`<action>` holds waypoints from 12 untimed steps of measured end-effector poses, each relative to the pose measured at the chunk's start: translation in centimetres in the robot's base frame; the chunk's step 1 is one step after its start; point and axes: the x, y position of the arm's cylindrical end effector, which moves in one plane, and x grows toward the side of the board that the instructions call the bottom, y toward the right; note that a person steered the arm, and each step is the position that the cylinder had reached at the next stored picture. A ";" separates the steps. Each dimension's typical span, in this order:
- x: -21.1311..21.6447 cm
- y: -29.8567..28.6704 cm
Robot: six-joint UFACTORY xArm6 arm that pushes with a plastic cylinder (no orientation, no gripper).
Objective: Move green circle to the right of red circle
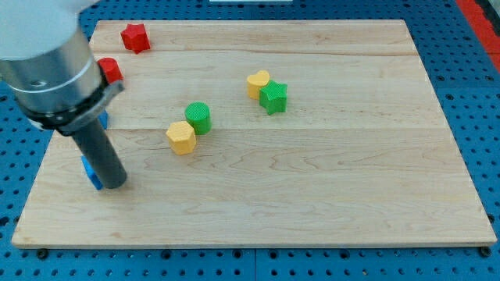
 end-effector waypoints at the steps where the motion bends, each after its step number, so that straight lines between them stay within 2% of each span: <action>1: -2.0 -2.0; 3: -2.0 -1.5; 5: -1.6 9.1; 6: -3.3 11.2; 7: -7.0 11.2; 9: -11.4 11.2; 12: -13.8 11.2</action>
